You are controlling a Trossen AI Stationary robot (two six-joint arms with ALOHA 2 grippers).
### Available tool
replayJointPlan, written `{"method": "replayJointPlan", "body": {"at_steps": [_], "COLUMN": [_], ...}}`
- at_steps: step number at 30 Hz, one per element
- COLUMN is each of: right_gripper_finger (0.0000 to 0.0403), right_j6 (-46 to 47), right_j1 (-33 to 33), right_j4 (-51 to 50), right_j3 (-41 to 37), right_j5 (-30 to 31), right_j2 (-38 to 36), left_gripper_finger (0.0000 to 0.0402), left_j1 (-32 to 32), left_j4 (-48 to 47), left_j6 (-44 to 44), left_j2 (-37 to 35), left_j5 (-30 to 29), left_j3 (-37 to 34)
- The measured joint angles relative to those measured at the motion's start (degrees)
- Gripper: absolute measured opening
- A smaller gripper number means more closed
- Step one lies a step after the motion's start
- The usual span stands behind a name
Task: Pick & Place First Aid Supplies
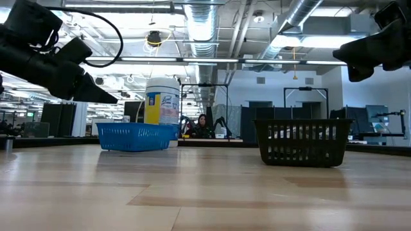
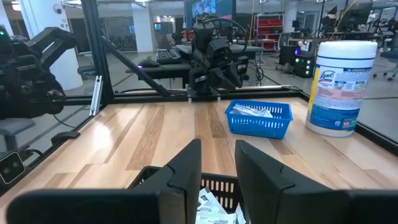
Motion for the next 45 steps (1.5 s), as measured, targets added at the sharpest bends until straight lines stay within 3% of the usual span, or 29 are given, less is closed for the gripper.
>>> {"method": "replayJointPlan", "body": {"at_steps": [39,45], "right_gripper_finger": [0.0092,0.0092], "right_j6": [0.02,0.02], "right_j1": [0.00,0.00], "right_j4": [-0.07,-0.09], "right_j3": [-0.04,-0.04], "right_j5": [0.00,0.00], "right_j2": [0.00,0.00], "left_gripper_finger": [0.0088,0.0088], "left_j1": [-0.90,-1.24], "left_j4": [3.50,3.45], "left_j6": [1.92,3.03], "left_j2": [-0.23,-8.21], "left_j5": [-0.52,3.34], "left_j3": [0.00,0.00]}}
